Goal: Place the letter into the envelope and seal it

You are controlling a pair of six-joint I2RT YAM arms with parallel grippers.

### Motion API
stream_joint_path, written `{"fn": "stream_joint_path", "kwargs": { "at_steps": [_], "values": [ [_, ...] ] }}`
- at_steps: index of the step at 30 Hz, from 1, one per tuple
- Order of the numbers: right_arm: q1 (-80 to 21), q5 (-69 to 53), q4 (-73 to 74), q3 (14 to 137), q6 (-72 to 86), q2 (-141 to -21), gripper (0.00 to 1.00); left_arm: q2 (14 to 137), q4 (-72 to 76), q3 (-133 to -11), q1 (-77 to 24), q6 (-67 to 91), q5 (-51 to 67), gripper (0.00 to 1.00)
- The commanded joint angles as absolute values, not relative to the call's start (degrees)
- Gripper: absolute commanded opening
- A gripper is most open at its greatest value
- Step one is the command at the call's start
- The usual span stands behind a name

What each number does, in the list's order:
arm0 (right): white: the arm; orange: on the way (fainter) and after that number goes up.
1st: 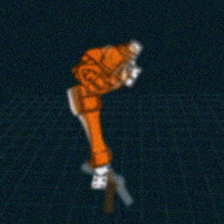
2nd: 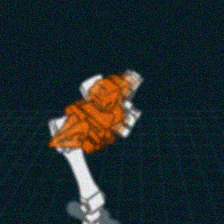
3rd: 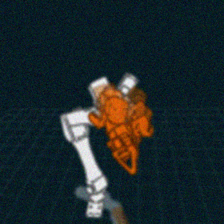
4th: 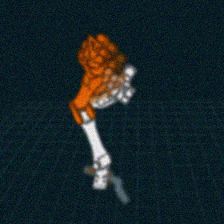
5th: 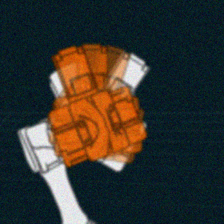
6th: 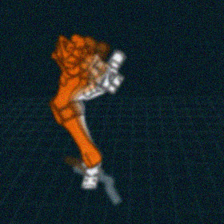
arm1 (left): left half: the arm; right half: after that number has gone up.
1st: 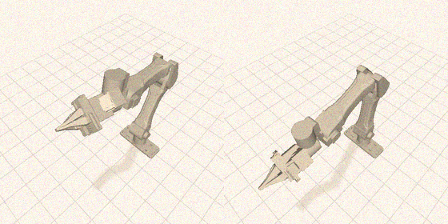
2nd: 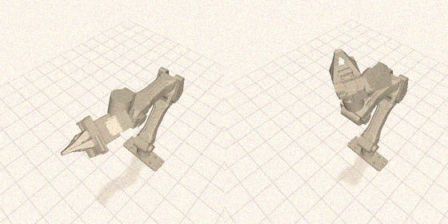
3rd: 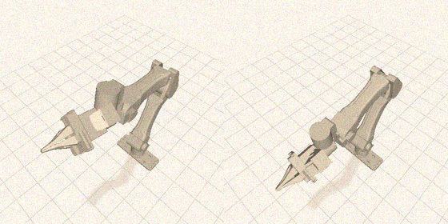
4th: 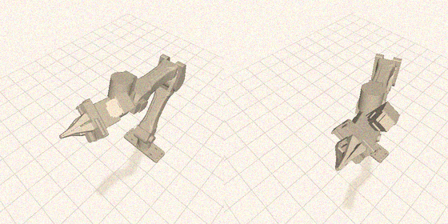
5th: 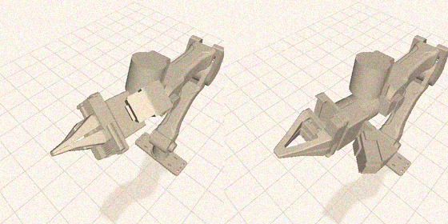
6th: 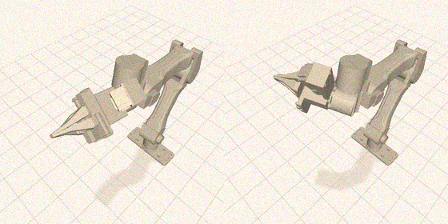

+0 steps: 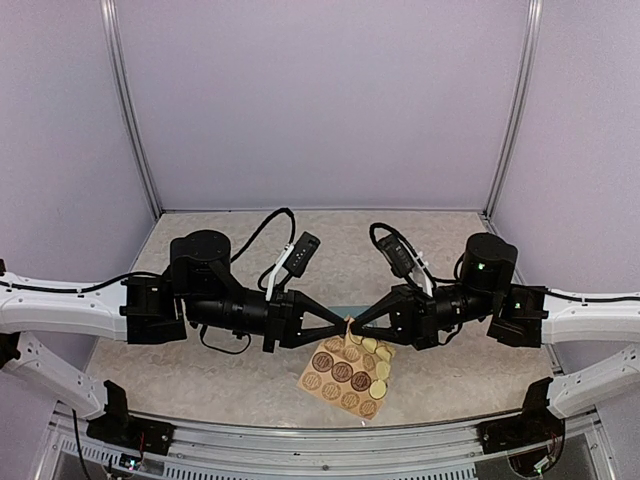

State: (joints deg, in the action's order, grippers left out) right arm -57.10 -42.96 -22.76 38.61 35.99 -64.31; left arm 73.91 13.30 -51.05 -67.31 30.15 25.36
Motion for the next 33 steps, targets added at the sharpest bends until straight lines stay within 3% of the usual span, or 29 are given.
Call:
{"fn": "stream_joint_path", "kwargs": {
  "at_steps": [1, 24, 30, 33],
  "values": [
    [-57.22, -40.09, -20.68, 39.29, 35.38, -65.22, 0.00, 72.95, 17.58, -51.15, -68.03, 30.31, 26.88, 0.00],
    [-57.19, -36.55, -19.88, 38.33, 35.53, -61.68, 0.00, 71.52, 16.79, -49.58, -67.15, 30.40, 24.09, 0.00],
    [-57.21, -35.13, -19.27, 38.32, 35.47, -60.82, 0.00, 70.65, 10.11, -51.53, -67.18, 27.73, 15.43, 0.52],
    [-57.13, -33.40, -17.73, 38.36, 35.33, -60.18, 0.00, 67.84, 6.32, -52.51, -67.42, 25.20, 8.32, 0.64]
  ]
}}
